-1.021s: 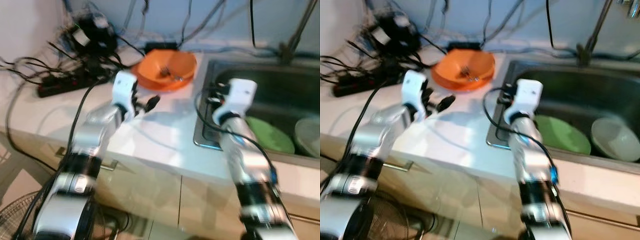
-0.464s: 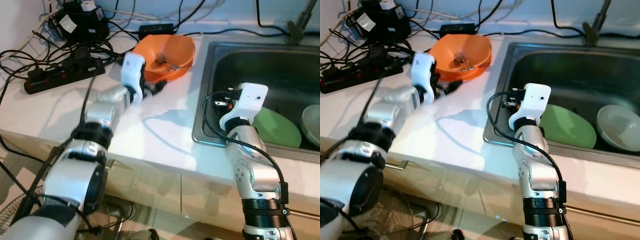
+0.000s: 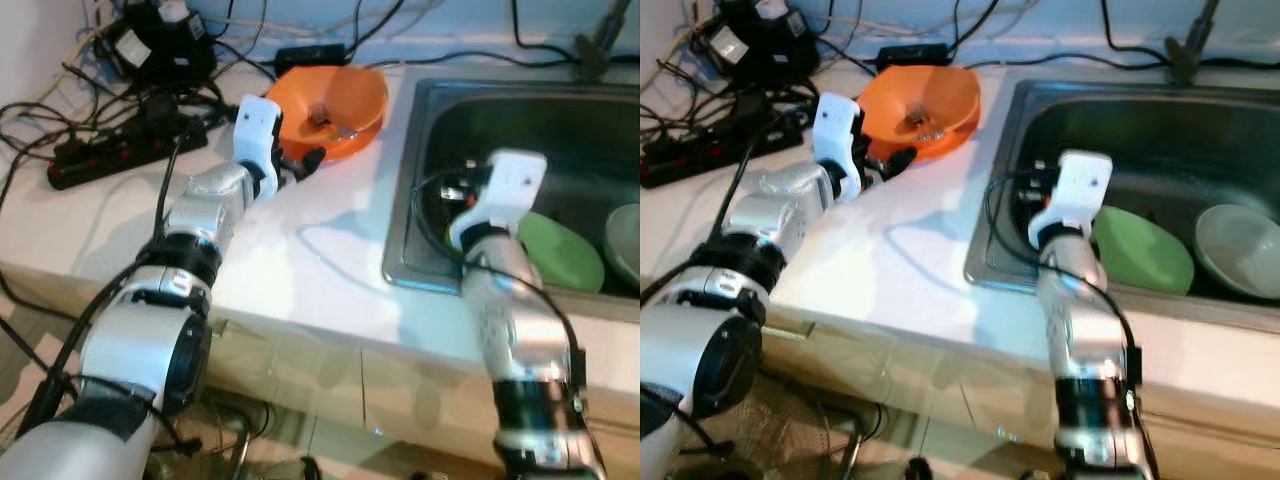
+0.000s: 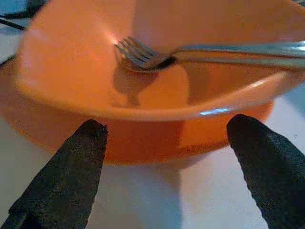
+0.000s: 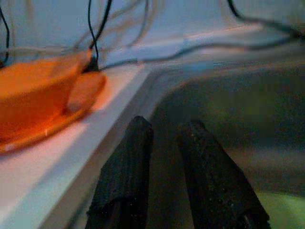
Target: Kitchen organization
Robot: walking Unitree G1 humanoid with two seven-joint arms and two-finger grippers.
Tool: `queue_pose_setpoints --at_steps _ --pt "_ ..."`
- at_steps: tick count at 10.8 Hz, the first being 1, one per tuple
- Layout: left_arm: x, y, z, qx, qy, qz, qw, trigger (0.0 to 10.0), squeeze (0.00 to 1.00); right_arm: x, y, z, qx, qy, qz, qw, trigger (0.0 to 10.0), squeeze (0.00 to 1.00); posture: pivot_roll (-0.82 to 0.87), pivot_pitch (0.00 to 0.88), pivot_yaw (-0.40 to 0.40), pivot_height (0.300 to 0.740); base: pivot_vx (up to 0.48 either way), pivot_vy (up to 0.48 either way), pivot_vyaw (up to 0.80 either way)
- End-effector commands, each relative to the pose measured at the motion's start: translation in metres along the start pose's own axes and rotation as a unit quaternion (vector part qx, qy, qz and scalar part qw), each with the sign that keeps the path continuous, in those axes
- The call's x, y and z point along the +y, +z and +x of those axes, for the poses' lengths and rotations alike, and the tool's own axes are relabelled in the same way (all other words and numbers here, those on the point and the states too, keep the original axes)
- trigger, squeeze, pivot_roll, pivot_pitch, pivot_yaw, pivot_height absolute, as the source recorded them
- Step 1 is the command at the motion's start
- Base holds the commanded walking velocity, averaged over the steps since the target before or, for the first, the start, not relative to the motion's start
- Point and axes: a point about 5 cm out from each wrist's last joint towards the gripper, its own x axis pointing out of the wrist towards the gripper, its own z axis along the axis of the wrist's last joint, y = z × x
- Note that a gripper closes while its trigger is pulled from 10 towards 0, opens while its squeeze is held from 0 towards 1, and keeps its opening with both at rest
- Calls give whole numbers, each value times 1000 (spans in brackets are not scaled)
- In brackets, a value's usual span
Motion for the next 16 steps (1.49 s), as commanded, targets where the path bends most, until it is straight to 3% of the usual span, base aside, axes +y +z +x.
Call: queue_pose_setpoints --at_steps 1,4,7,10,16 --pt "2 4 0 -3 7 6 1000 10000 0 5 5 4 0 10 4 1000 10000 0 71 112 153 740 0 0 0" --pt "2 3 2 -6 16 -4 1000 10000 0 16 18 13 -18 39 5 999 10000 0 59 101 128 740 0 0 0" --pt "8 9 2 -16 53 -22 998 10000 0 15 19 11 -15 48 -1 999 10000 0 34 112 106 740 0 0 0" --pt "7 9 4 -13 67 -37 997 10000 0 8 14 0 1 38 -6 999 10000 0 -12 134 103 740 0 0 0" --pt "2 2 6 11 65 -22 998 10000 0 -2 12 -30 27 11 -11 1000 10000 0 -73 219 121 740 0 0 0"
